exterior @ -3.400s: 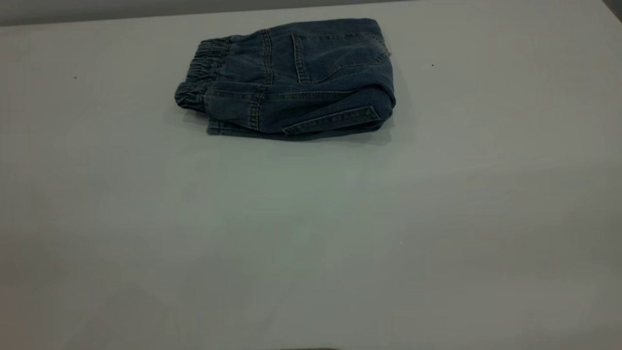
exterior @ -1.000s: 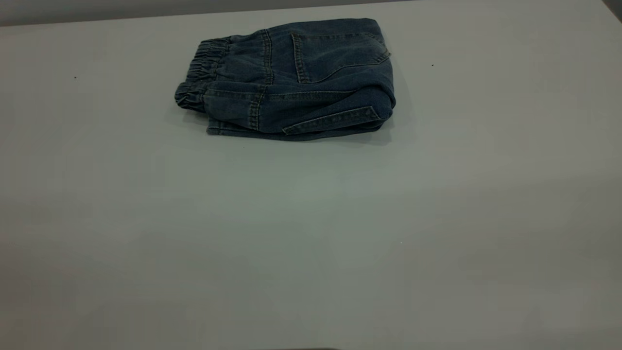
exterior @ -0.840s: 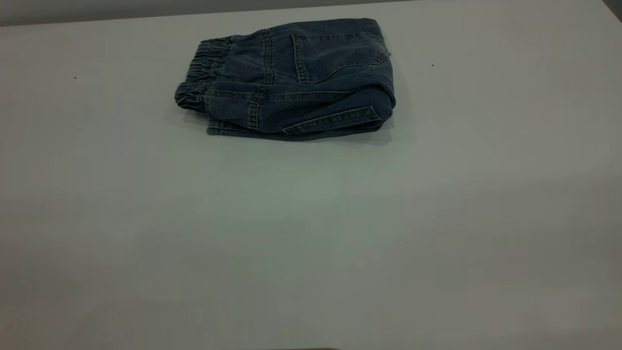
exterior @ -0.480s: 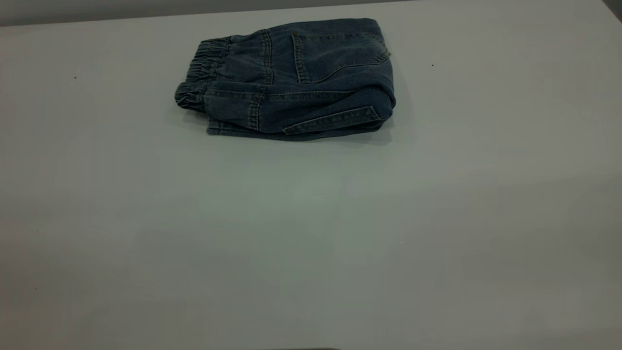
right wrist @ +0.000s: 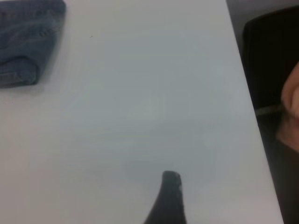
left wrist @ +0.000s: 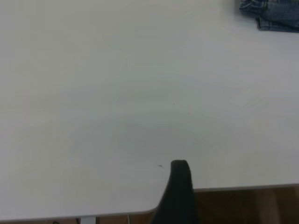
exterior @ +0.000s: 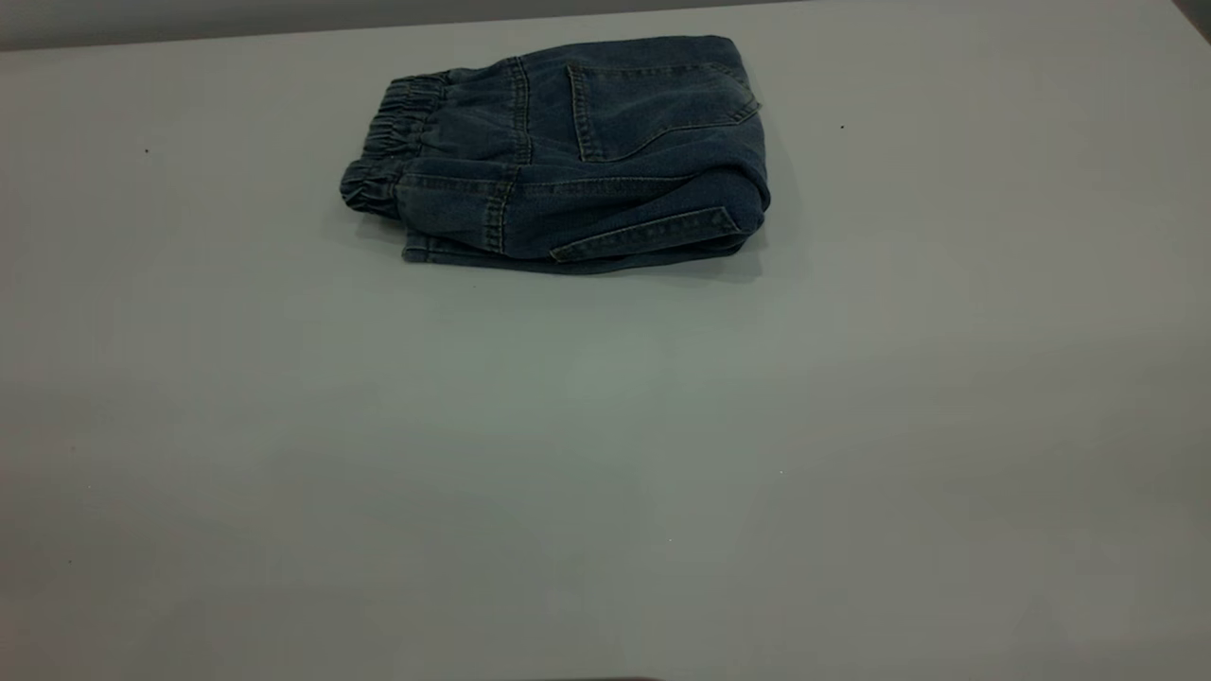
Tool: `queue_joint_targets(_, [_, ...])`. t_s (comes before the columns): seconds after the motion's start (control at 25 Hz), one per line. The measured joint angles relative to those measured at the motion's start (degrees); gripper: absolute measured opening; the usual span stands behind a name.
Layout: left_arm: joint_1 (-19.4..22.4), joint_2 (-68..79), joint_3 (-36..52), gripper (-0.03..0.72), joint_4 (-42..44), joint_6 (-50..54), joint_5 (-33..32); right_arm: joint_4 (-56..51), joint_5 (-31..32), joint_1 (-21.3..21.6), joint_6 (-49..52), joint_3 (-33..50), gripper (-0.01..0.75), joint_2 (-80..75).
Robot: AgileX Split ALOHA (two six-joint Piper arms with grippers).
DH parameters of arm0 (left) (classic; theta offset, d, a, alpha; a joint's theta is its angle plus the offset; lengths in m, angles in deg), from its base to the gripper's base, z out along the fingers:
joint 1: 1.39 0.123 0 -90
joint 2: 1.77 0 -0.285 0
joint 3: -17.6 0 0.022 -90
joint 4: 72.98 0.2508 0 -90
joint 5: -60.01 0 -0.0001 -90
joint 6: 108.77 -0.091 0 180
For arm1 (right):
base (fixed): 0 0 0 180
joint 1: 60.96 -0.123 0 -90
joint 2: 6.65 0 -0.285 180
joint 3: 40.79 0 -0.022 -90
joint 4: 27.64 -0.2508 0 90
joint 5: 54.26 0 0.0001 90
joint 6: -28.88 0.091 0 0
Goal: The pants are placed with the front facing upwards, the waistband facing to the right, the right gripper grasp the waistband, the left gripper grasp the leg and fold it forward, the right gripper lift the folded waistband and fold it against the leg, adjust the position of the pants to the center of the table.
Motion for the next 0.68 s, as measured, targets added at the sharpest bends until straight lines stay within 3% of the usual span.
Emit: queue_joint_targets(0.68, [0.0,0.0,0.0,0.587,0.0,0.13,0.0,0.18,-0.18,0.0,0.57,0.0,0.578,0.0])
